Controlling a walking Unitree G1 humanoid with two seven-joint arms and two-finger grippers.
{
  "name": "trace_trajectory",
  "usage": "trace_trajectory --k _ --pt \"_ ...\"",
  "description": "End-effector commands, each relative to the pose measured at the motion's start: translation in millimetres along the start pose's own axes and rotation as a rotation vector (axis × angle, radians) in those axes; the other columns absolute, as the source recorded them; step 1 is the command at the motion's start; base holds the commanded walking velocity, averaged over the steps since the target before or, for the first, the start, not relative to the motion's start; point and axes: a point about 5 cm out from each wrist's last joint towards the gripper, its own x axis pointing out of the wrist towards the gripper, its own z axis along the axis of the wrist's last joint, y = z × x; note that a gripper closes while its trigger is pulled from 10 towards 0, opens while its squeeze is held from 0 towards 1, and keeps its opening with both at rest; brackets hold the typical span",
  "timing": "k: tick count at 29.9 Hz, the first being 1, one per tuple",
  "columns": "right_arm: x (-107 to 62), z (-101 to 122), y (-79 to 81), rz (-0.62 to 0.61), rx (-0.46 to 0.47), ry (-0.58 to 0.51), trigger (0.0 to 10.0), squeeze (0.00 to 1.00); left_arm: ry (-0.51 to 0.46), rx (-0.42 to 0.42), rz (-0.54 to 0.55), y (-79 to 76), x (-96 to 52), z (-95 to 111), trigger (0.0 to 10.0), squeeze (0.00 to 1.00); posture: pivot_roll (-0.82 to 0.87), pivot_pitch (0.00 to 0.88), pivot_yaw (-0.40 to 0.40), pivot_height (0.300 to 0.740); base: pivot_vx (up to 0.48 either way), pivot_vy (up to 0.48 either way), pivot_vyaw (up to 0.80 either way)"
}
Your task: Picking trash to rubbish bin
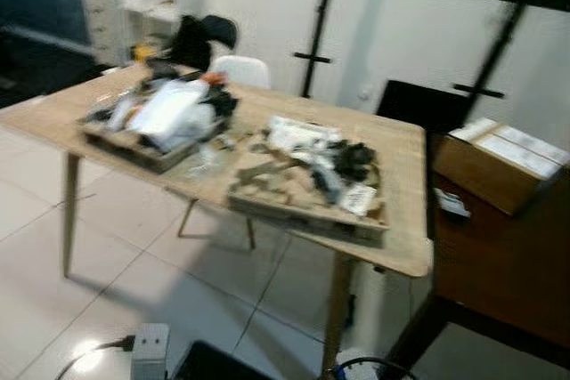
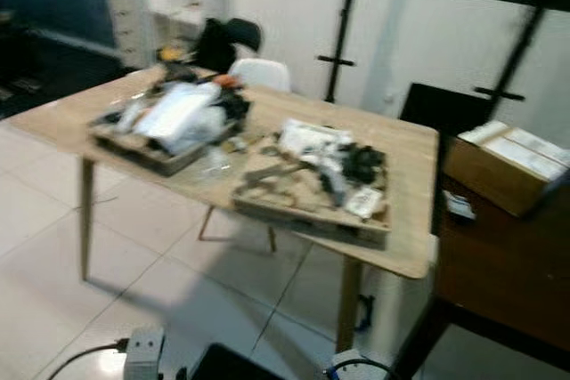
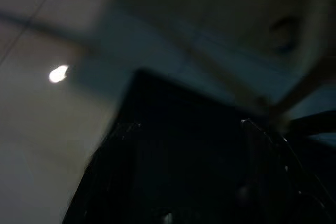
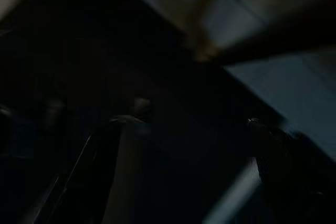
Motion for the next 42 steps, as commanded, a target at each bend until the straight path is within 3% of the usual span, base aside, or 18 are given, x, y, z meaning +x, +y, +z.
trace_trajectory --k 1,13,31,35,42 --pt "0.3 -1.1 1.7 -0.001 0.013 0.005 10.0 0.0 0.042 0.008 0.002 2.5 -3.9 -10.3 10.0 0.0 0.04 0.049 -0.071 0.74 0.296 0.0 -0.8" --pt "0.1 -1.7 2.4 -0.005 0.051 -0.008 10.0 0.0 0.05 0.004 -0.001 2.7 -4.3 -11.8 10.0 0.0 0.04 0.051 -0.066 0.74 0.281 0.0 -0.79" --pt "0.2 -2.3 3.9 -0.008 0.045 -0.011 10.0 0.0 0.06 0.046 -0.039 1.1 -4.7 -12.6 10.0 0.0 0.05 0.05 -0.066 0.74 0.0 0.0 0.0" --pt "0.1 -0.2 1.3 -0.011 0.041 -0.015 10.0 0.0 0.064 0.074 -0.049 -1.9 -3.7 -11.9 10.0 0.0 0.04 0.049 -0.066 0.74 0.0 -0.48 0.0" --pt "-0.2 0.3 -1.0 -0.014 0.037 -0.018 10.0 0.0 0.07 0.022 -0.025 -0.6 -3.6 -12.8 10.0 0.0 0.04 0.054 -0.065 0.74 0.0 -0.137 0.0"
